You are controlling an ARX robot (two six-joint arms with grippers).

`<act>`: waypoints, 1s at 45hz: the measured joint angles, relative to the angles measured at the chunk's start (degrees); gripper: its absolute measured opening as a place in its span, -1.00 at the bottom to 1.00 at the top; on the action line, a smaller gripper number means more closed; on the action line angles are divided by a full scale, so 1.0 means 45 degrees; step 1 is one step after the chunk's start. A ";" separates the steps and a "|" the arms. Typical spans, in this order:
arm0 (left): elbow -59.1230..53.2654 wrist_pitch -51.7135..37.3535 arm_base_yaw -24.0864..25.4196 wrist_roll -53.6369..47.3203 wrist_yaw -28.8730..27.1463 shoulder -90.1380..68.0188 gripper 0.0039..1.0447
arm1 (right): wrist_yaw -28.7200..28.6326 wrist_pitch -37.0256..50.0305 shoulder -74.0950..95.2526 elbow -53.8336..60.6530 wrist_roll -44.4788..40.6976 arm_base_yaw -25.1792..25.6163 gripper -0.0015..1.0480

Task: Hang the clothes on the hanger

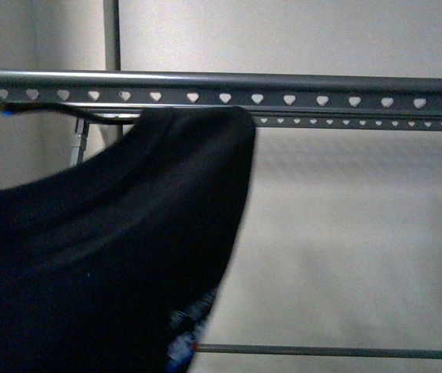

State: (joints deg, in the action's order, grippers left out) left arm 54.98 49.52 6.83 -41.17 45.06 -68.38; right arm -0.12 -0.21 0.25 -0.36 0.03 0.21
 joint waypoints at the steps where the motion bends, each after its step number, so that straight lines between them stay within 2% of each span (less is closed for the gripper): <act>1: 0.0185 0.0170 0.0053 -0.1166 0.0131 -0.0209 -0.90 | 0.0000 0.0000 0.0000 0.0000 0.0000 0.0000 0.86; 3: 0.0622 -0.0121 0.0136 -0.3400 -0.0039 -0.0792 -0.90 | 0.0005 0.0000 0.0000 0.0000 0.0000 0.0000 0.86; 6: 0.1112 -0.0563 0.0121 -0.5081 -0.0330 -0.1331 -0.92 | 0.0000 0.0000 0.0000 0.0000 0.0000 0.0000 0.86; 14: 0.2433 -0.2744 -0.0301 -0.8670 -0.0525 -0.2696 -0.92 | 0.0005 0.0000 0.0000 0.0000 0.0000 0.0000 0.86; 17: 0.3201 -0.4027 -0.0840 -0.9894 -0.0432 -0.3400 -0.92 | 0.0005 0.0000 0.0000 0.0000 0.0000 0.0000 0.86; 28: 0.4575 -0.6188 -0.2118 -1.0273 -0.0568 -0.4454 -0.92 | 0.0005 0.0000 0.0000 0.0000 0.0000 0.0000 0.86; 32: 0.4634 -0.7592 -0.2603 -1.0234 -0.0782 -0.4673 -0.92 | 0.0005 0.0000 0.0000 0.0000 0.0000 0.0000 0.86; 45: 0.4634 -0.7742 -0.2633 -1.0234 -0.0899 -0.4716 -0.92 | -0.0005 0.0000 0.0000 0.0000 0.0000 0.0000 0.86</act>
State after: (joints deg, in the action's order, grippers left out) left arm 75.83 14.68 -5.02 -87.22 41.01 -89.60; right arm -0.14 -0.21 0.25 -0.36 0.03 0.21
